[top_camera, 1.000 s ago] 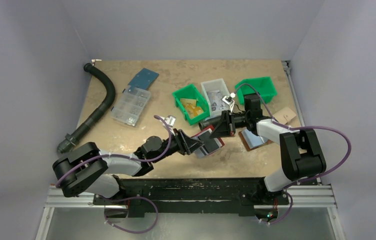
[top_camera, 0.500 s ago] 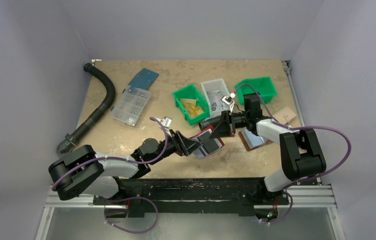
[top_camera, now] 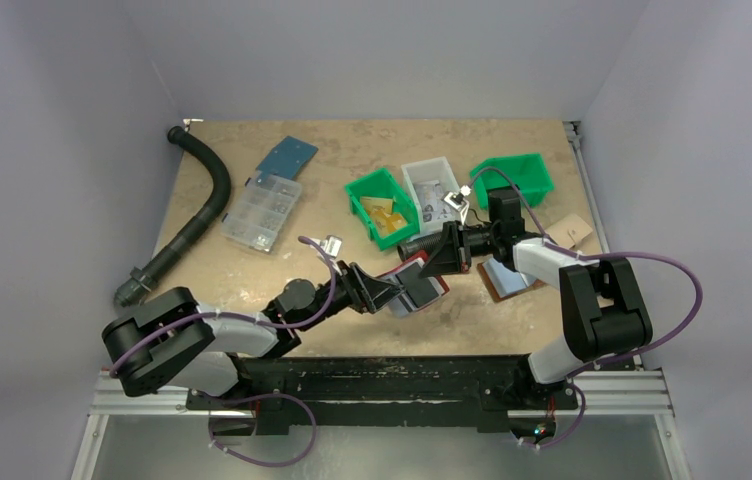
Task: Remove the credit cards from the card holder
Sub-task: Remove the credit card from the card holder.
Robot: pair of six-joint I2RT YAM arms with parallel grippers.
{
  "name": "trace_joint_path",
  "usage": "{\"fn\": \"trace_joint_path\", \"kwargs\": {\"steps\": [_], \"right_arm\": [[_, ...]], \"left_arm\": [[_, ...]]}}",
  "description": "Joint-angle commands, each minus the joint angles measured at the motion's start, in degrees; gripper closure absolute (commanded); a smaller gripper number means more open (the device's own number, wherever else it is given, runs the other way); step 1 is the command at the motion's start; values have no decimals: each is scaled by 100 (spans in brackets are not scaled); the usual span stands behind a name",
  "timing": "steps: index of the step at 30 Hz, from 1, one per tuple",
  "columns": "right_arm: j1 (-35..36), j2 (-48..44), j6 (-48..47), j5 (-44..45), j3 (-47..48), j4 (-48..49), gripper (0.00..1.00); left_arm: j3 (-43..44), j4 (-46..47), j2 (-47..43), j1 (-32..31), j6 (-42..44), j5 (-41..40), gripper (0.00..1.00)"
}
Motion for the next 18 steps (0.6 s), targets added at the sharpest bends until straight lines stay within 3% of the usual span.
{"fn": "trace_joint_path", "kwargs": {"steps": [1, 9, 18], "right_arm": [[2, -25, 51, -378, 44, 214, 100], [3, -16, 51, -387, 46, 208, 100], [3, -42, 55, -387, 47, 208, 100]], "left_arm": [[-36, 397, 34, 48, -108, -55, 26], [-28, 531, 245, 163, -386, 64, 21], [-69, 882, 416, 231, -480, 270, 23]]}}
